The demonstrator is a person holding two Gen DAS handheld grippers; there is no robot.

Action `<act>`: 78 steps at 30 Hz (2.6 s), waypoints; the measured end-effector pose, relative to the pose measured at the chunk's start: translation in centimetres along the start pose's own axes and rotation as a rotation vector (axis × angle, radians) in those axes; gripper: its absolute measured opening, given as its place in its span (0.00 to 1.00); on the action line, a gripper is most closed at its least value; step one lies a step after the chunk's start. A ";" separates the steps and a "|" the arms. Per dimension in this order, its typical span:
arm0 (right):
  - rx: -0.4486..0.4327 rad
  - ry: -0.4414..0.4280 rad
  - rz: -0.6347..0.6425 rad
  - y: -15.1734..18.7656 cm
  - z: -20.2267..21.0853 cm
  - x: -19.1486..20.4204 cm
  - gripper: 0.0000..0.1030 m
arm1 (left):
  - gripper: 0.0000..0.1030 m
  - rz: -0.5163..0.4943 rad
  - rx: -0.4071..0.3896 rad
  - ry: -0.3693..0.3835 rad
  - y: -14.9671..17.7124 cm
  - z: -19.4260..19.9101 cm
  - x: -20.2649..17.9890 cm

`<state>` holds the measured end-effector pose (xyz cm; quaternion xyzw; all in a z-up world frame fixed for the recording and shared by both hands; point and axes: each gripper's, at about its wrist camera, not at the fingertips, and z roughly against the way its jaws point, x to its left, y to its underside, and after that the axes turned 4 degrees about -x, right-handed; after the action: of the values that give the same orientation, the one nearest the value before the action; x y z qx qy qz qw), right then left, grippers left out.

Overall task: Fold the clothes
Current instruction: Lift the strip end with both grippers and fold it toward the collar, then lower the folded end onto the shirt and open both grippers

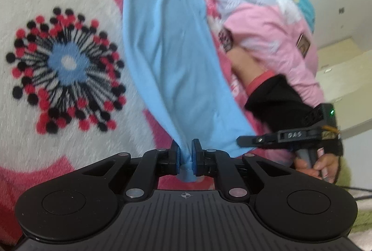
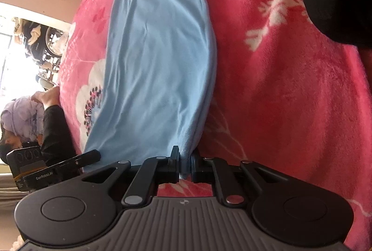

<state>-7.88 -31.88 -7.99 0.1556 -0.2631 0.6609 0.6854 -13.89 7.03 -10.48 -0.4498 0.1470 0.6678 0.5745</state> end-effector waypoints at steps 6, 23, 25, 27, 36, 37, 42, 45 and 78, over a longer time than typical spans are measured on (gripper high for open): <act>-0.050 -0.074 -0.054 -0.5 0.8 0.2 0.09 | 0.08 0.025 -0.054 0.033 -0.6 0.3 -0.3; -0.284 -0.185 -0.115 -5.0 1.2 2.8 0.09 | 0.08 0.092 -0.239 0.106 -4.8 1.3 -0.9; -0.322 -0.198 -0.131 -5.9 0.6 3.2 0.09 | 0.08 0.101 -0.255 0.103 -5.6 1.3 -0.8; -0.359 -0.208 -0.134 -7.2 0.3 3.6 0.09 | 0.08 0.104 -0.274 0.096 -6.5 1.2 -0.8; -0.478 -0.254 -0.183 -12.5 -1.2 4.2 0.09 | 0.08 0.129 -0.369 0.087 -12.0 -0.2 -0.1; -0.493 -0.256 -0.188 -13.0 -1.3 4.3 0.09 | 0.08 0.133 -0.379 0.087 -12.7 -0.3 0.0; -0.564 -0.269 -0.207 -16.2 -2.1 4.4 0.09 | 0.08 0.145 -0.419 0.095 -16.6 -1.7 0.5; -0.607 -0.278 -0.227 -18.3 -2.8 4.2 0.09 | 0.08 0.161 -0.441 0.100 -19.2 -2.8 0.9; -0.584 -0.530 -0.375 -35.9 -14.5 -2.5 0.22 | 0.22 0.374 -0.403 0.191 -36.7 -15.8 11.5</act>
<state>29.88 -28.62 -16.42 0.1647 -0.5730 0.3599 0.7176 26.65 13.96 -16.31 -0.5808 0.1452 0.7324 0.3243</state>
